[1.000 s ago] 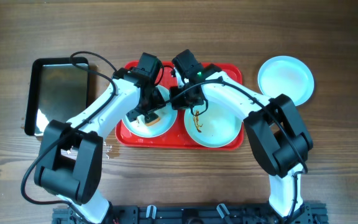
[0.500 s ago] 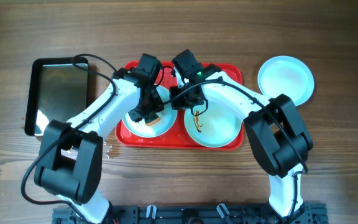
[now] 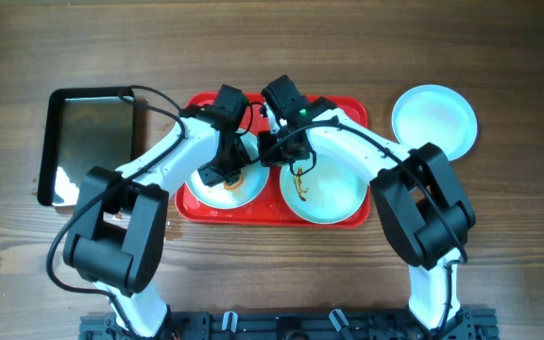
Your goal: Clean dirty plates on tray and stack at the side
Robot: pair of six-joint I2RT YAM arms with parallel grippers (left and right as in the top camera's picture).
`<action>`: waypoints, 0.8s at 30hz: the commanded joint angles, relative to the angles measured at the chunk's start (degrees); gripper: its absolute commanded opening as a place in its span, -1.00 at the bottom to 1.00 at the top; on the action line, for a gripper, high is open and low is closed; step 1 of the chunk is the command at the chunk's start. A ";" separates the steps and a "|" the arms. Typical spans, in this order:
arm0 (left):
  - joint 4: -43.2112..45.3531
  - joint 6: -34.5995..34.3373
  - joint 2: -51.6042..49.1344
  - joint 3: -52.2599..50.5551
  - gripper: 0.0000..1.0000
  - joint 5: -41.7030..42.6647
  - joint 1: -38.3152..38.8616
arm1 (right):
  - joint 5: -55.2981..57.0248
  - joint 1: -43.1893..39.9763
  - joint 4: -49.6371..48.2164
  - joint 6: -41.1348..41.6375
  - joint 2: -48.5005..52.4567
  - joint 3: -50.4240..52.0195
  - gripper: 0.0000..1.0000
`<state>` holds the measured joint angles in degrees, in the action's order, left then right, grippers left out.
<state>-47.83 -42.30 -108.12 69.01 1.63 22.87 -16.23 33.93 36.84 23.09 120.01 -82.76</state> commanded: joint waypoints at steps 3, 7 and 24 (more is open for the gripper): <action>0.61 3.13 -0.76 0.31 -0.92 -0.13 3.56 | 0.02 0.28 -0.07 -0.57 1.51 -0.37 -0.91; -3.43 3.15 -0.76 0.20 -0.92 -8.74 2.99 | 0.04 0.28 0.52 -0.59 1.51 -0.37 -0.91; -2.40 5.05 -0.70 -2.12 -0.92 -17.40 -9.64 | 0.07 0.28 0.42 -0.57 1.51 -0.37 -0.91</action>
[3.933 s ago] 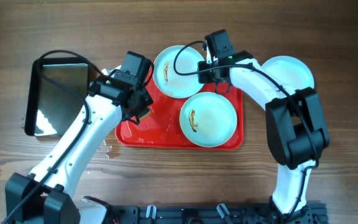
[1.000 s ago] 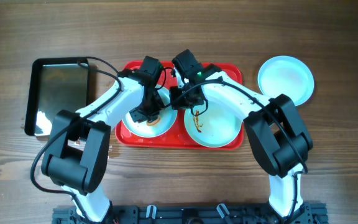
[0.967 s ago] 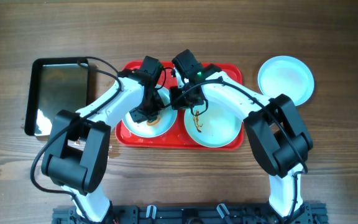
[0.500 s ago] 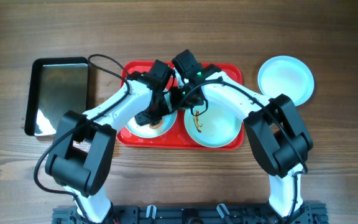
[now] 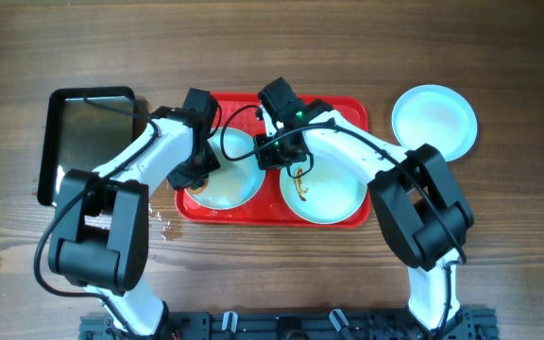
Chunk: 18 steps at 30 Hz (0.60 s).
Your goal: Clean dirty plates on tray and stack at the side
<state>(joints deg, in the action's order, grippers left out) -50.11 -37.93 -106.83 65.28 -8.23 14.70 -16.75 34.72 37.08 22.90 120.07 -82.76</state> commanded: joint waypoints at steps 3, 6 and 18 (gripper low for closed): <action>1.16 0.72 -0.74 3.76 -0.92 -0.31 -1.29 | 0.59 -0.50 0.35 -0.24 1.44 -0.37 -0.91; 2.45 1.97 -0.76 3.74 -0.92 5.81 -0.63 | 0.57 -0.50 0.31 -0.20 1.44 -0.37 -0.92; 9.90 1.95 -5.07 3.28 -0.92 16.57 3.87 | 0.57 -0.50 0.09 1.27 1.44 -0.37 -0.91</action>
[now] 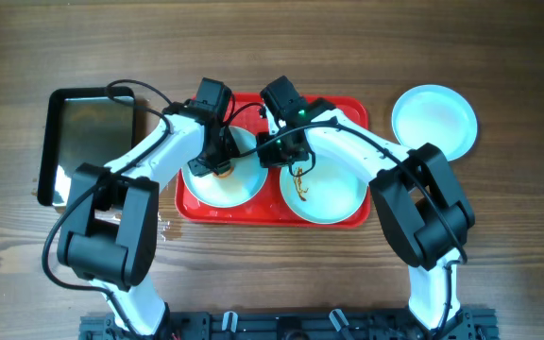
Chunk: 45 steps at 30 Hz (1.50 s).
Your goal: Clean dirty plates on tray and stack at the side
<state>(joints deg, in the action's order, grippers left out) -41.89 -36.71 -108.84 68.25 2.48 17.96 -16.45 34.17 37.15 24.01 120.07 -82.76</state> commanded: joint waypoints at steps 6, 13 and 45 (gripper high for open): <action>3.89 6.49 -4.20 0.28 -0.92 12.37 2.62 | 0.26 0.04 -0.17 0.15 1.44 -0.37 -0.91; -1.01 6.47 -4.22 0.28 -0.92 0.85 -2.34 | 0.26 0.04 0.26 0.15 1.44 -0.37 -0.91; -18.75 3.50 23.26 0.28 -0.92 2.23 -9.05 | 22.58 0.04 2.38 -4.17 -5.60 -9.33 -0.92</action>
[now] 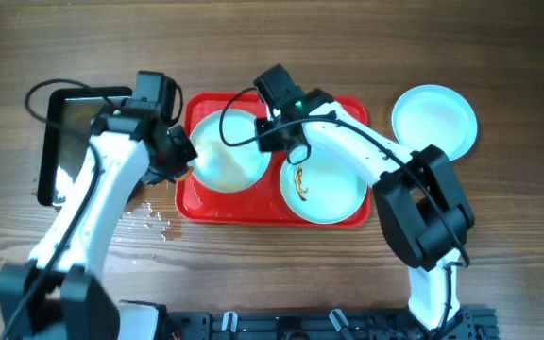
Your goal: Clean dirty plates on tray and stack at the side
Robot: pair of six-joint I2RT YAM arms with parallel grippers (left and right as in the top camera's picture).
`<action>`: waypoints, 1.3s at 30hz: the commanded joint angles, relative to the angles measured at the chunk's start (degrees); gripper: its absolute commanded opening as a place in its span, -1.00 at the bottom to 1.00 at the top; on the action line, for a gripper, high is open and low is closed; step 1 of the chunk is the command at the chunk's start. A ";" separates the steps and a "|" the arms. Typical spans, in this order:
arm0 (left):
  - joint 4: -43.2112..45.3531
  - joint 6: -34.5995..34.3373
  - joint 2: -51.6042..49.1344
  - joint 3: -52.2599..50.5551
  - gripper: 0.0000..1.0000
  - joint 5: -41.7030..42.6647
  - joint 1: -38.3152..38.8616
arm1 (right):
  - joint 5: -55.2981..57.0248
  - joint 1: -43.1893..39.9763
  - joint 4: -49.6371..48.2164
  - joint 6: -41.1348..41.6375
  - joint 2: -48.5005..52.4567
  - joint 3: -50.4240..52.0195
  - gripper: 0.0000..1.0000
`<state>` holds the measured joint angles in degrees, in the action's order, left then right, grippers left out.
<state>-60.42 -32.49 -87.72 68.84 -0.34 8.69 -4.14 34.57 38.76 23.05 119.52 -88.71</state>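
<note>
A red tray (274, 213) holds two white plates. The left plate (225, 151) sits toward the tray's back left, looks wiped, and seems tilted. My right gripper (270, 132) is shut on its right rim. The right plate (333, 194) lies flat with orange-brown food scraps (298, 179) on it. My left gripper (183, 167) hangs at the tray's left edge, off the plate, apparently shut on a small orange-brown piece that is mostly hidden. A clean white plate (433, 118) rests on the table to the right of the tray.
A black rectangular bin (78, 142) stands left of the tray, partly under my left arm. Water drops (149, 212) lie on the wooden table in front of the tray's left corner. Cables loop above both arms.
My left gripper has moved from over the left plate to the tray's left edge. The left plate now sits further back and left, with my right gripper still on its rim.
My left gripper was over the left plate with an orange-brown piece while my right gripper held the rim. It then stood at the plate's left edge, then over the plate again. Now it is off the plate, and the plate has shifted back-left.
</note>
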 commanded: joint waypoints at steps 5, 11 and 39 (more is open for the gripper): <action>0.09 -0.72 1.53 -0.70 -0.92 5.88 1.25 | 27.43 -0.20 2.51 -12.79 -12.37 -4.83 -0.91; 2.36 -0.90 1.31 -1.49 -0.92 5.90 3.48 | 50.97 6.78 5.09 -23.56 -16.24 -4.76 -0.91; 4.52 -0.94 0.55 -1.51 -0.92 5.88 4.96 | -4.96 -0.63 10.25 -9.33 1.64 -3.52 -0.91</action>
<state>-57.25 -32.88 -86.28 67.70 4.64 12.21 -0.84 33.98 49.52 12.36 118.37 -92.29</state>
